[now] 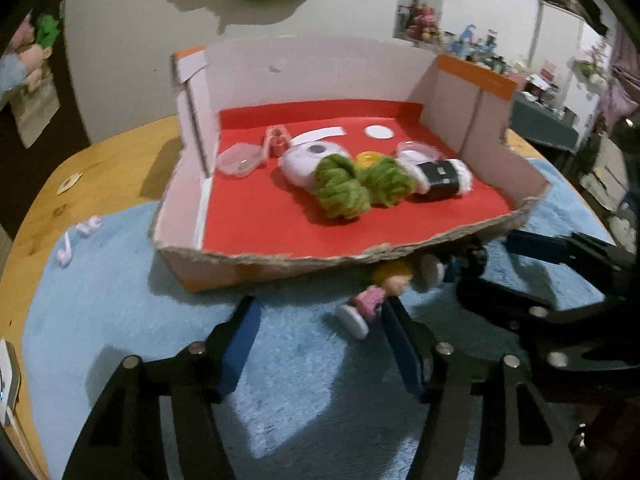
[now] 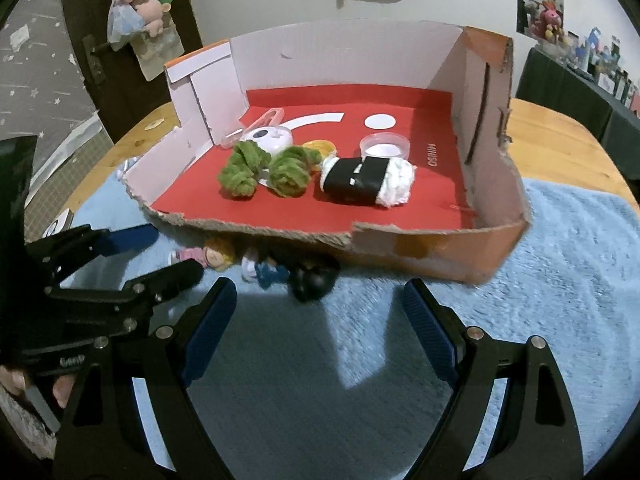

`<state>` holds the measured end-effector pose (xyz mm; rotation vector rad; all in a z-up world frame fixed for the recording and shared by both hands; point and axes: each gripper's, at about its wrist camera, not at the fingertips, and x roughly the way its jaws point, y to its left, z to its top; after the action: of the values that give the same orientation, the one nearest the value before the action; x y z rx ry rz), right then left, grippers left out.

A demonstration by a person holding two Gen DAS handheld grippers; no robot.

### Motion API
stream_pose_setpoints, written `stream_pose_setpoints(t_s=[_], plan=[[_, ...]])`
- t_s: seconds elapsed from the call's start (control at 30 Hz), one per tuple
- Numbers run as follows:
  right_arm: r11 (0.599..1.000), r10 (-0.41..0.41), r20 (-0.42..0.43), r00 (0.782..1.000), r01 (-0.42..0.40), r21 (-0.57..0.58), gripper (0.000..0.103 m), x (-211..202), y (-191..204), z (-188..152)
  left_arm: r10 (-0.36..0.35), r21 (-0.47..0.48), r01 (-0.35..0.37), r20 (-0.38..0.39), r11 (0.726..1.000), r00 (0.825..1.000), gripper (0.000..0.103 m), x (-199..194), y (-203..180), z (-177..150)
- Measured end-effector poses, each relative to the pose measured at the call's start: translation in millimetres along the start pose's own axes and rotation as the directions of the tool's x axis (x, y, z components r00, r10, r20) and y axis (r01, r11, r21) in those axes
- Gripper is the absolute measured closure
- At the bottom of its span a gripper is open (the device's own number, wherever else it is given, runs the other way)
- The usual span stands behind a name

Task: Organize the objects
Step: 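Grasp pink-dress figurine with left tool while right tool grasps blue-and-black figurines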

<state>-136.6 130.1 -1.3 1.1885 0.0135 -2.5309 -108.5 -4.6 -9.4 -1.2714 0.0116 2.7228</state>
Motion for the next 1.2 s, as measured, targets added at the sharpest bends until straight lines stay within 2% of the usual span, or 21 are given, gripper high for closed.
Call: stream_pose_setpoints(t_s=[0.07, 0.23, 0.4, 0.43, 0.47, 0.57, 0.67, 0.7, 0.77, 0.93, 1.2], plan=[[1.000, 0.008, -0.003, 1.000, -0.008, 0.005, 0.018, 3, 2, 1, -0.007, 0.044, 0.006, 0.016, 0.999, 1.000, 0.052, -2, -3, 2], [0.999, 0.015, -0.013, 1.000, -0.015, 0.031, 0.018, 10, 1, 4, -0.068, 0.135, 0.072, -0.032, 0.988, 0.997, 0.053, 7, -3, 5], [1.000, -0.011, -0.018, 1.000, 0.011, 0.022, 0.016, 14, 5, 7, -0.070, 0.275, 0.075, -0.028, 0.958, 0.997, 0.053, 4, -20, 3], [1.000, -0.026, -0.019, 0.999, 0.026, 0.011, 0.016, 16, 7, 7, -0.068, 0.294, 0.072, -0.026, 0.953, 0.997, 0.055, 4, -22, 3], [0.999, -0.039, -0.019, 0.999, 0.039, 0.003, 0.016, 17, 8, 7, -0.075, 0.306, 0.079, -0.026, 0.949, 0.997, 0.061, 4, -25, 3], [0.998, -0.056, -0.011, 0.998, 0.056, 0.009, 0.021, 17, 9, 6, -0.118, 0.310, 0.123, -0.035, 0.943, 0.992, 0.081, 2, -28, 0], [0.998, -0.068, -0.002, 0.998, 0.068, 0.000, 0.046, 14, 10, 4, -0.109, 0.318, 0.109, -0.020, 0.942, 0.994, 0.081, 0, -31, -4], [0.998, -0.057, 0.000, 0.998, 0.057, -0.009, 0.049, 12, 11, 2, -0.111, 0.316, 0.111, -0.020, 0.942, 0.994, 0.081, 0, -31, -4], [0.997, -0.069, 0.000, 0.998, 0.069, -0.025, 0.050, 11, 13, 1, -0.130, 0.294, 0.132, -0.027, 0.947, 0.991, 0.082, -2, -29, -5], [0.999, -0.037, 0.005, 0.999, 0.037, -0.008, 0.052, 5, 7, -2, -0.185, 0.229, 0.188, -0.036, 0.955, 0.982, 0.082, -4, -20, -6], [1.000, 0.012, 0.013, 1.000, -0.012, 0.010, 0.052, -7, 4, -8, -0.197, 0.192, 0.194, -0.002, 0.962, 0.980, 0.082, -14, -22, -8]])
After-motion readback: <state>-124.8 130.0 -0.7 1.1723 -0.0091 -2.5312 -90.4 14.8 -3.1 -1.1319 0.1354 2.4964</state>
